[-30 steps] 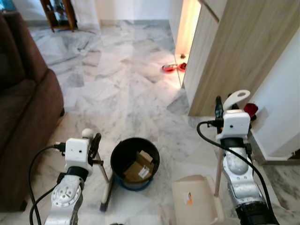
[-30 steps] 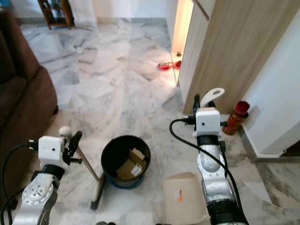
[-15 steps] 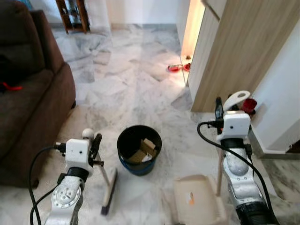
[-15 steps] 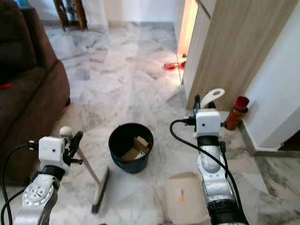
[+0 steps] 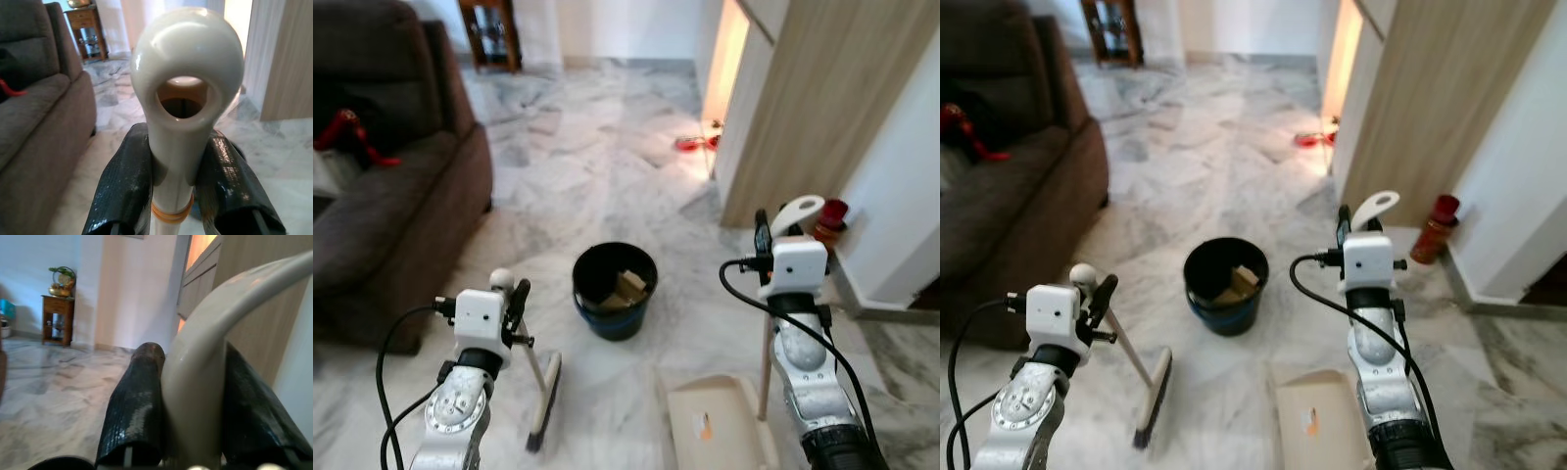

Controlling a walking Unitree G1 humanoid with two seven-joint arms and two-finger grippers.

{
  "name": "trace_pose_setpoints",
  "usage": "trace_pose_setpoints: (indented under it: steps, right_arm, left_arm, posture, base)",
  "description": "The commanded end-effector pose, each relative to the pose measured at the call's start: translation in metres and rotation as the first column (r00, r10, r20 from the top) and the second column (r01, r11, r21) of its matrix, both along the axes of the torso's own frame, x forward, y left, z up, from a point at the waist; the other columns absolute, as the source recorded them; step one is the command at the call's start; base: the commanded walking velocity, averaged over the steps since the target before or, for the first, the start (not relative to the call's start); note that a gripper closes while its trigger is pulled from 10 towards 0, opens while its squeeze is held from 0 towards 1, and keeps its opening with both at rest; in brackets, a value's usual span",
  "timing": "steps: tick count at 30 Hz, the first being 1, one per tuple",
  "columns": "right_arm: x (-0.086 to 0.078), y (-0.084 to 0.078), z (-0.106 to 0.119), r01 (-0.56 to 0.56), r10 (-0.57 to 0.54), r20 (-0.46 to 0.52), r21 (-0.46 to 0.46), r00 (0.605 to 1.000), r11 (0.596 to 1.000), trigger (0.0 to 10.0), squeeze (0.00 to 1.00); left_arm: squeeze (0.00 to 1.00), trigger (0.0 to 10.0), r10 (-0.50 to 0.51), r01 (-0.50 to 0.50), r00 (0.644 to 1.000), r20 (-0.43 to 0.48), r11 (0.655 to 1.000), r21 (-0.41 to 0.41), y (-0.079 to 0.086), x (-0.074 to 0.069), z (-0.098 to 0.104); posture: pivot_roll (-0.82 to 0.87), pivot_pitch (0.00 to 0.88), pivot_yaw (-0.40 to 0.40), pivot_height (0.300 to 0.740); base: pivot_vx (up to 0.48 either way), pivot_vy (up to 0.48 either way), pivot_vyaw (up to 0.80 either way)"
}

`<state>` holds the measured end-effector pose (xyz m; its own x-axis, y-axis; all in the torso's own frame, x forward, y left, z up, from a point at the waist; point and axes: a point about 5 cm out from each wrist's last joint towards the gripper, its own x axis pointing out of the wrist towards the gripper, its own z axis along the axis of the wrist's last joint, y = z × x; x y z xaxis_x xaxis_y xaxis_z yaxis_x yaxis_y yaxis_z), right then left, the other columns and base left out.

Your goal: Sweep floor

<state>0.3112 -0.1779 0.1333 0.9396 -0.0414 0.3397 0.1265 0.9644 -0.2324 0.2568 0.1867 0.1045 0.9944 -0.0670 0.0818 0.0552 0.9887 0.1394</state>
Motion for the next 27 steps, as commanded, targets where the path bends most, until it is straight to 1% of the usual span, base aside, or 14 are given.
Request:
trace_pose_setpoints:
  steps: [1,2,4,8,11,13,16,19,24,27]
  right_arm:
    - [0.001,0.000,0.009,0.000,-0.001,0.034,0.008,0.999,1.000,10.0,0.00]
    - [0.002,-0.001,0.009,0.004,-0.005,0.030,0.004,1.000,1.000,10.0,0.00]
    - [0.002,-0.001,0.007,-0.001,0.000,0.018,0.035,1.000,0.999,10.0,0.00]
    - [0.003,-0.001,0.007,0.004,-0.004,0.016,0.023,1.000,1.000,10.0,0.00]
    - [0.002,-0.001,0.005,0.005,-0.005,0.006,0.035,1.000,0.999,10.0,0.00]
    - [0.001,-0.004,-0.001,0.018,-0.017,-0.014,0.059,1.000,0.998,10.0,0.00]
    - [0.000,-0.005,-0.005,0.024,-0.022,-0.027,0.068,0.999,0.997,10.0,0.00]
    - [-0.006,-0.012,-0.014,0.056,-0.053,-0.056,0.060,0.997,0.997,10.0,0.00]
    - [-0.014,-0.024,-0.017,0.099,-0.094,-0.066,0.066,0.993,0.993,10.0,0.00]
    - [-0.016,-0.027,-0.017,0.107,-0.103,-0.065,0.068,0.993,0.992,10.0,0.00]
  left_arm:
    - [0.00,10.0,-0.006,0.004,0.998,0.062,1.000,0.020,0.000,0.007,0.012]
    - [0.00,10.0,-0.007,0.005,0.998,0.063,1.000,0.019,0.000,0.008,0.012]
    - [0.00,10.0,-0.008,0.007,0.998,0.066,1.000,0.016,-0.001,0.010,0.013]
    - [0.00,10.0,-0.017,0.017,0.997,0.075,1.000,0.005,-0.004,0.014,0.015]
    - [0.00,10.0,-0.018,0.018,0.996,0.082,1.000,0.001,-0.005,0.016,0.015]
    - [0.00,10.0,-0.015,0.016,0.996,0.091,1.000,-0.002,-0.005,0.019,0.017]
    - [0.00,10.0,-0.014,0.014,0.996,0.094,1.000,-0.002,-0.005,0.020,0.017]
    - [0.00,10.0,-0.014,0.014,0.996,0.093,1.000,0.001,-0.003,0.019,0.017]
    - [0.00,10.0,-0.013,0.013,0.996,0.090,1.000,0.004,0.000,0.019,0.016]
    - [0.00,10.0,-0.013,0.013,0.996,0.092,1.000,0.003,0.000,0.020,0.016]
  posture:
    - [0.00,0.056,0.005,0.740]
    - [0.00,0.056,0.005,0.740]
    - [-0.01,0.057,0.004,0.740]
    - [-0.01,0.061,0.002,0.740]
    - [-0.01,0.061,0.002,0.740]
    - [0.00,0.057,0.001,0.740]
    - [0.00,0.059,0.002,0.740]
    - [-0.01,0.058,0.005,0.740]
    - [-0.01,0.054,0.011,0.740]
    - [-0.01,0.050,0.011,0.740]
  base:
    - [0.000,0.000,0.00]
    - [0.000,0.000,0.00]
    - [0.000,0.000,-0.80]
    - [0.000,0.000,-0.80]
    - [0.000,0.000,-0.80]
    - [0.000,0.000,-0.80]
    - [0.000,0.000,-0.80]
    - [0.000,0.000,-0.80]
    - [0.000,0.000,-0.80]
    - [0.000,0.000,-0.80]
